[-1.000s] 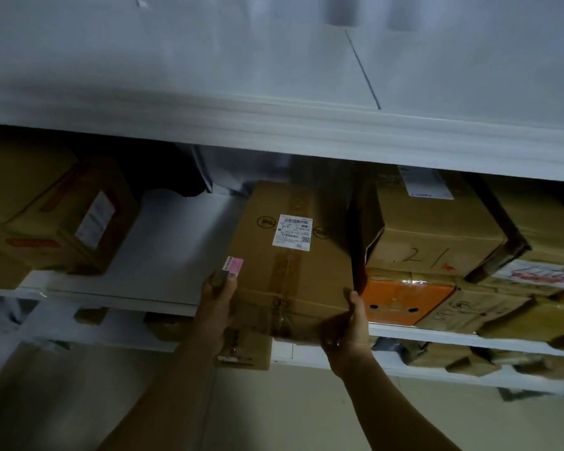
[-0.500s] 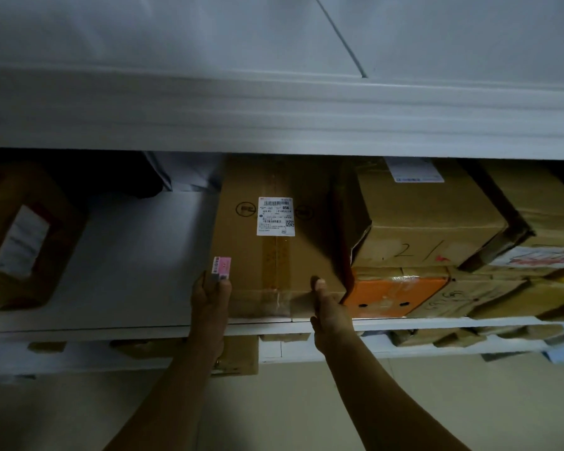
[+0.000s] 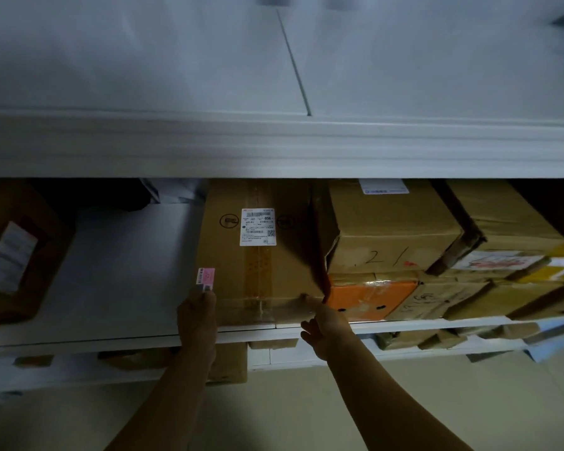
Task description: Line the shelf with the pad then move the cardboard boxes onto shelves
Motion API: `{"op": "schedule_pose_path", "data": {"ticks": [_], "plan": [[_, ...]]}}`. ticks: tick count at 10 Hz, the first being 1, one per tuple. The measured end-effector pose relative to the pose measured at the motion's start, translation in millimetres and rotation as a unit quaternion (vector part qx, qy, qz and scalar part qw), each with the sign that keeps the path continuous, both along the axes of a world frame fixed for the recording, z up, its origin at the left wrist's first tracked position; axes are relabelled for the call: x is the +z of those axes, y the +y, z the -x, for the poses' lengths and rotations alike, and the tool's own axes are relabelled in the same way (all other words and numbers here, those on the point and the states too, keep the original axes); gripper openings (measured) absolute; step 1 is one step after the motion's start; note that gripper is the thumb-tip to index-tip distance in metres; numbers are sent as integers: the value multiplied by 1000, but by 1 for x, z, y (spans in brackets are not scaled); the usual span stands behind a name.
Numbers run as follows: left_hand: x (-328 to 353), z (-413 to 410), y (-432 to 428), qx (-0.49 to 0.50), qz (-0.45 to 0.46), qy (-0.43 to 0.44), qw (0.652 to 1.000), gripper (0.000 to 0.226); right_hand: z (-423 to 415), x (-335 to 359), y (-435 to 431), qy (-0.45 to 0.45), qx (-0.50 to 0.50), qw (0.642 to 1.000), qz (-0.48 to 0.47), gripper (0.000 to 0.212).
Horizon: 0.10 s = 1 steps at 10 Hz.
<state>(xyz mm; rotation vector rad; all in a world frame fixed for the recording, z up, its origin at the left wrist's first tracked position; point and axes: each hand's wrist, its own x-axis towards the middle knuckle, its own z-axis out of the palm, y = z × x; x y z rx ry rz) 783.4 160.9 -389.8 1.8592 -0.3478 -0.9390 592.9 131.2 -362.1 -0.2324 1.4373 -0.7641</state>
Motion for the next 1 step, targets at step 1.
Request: {"op": "schedule_pose_path", "data": {"ticks": [1], "plan": [[7, 19, 5, 42, -35, 27, 998, 42, 22, 7, 5, -4, 14, 1000, -2, 30]]}}
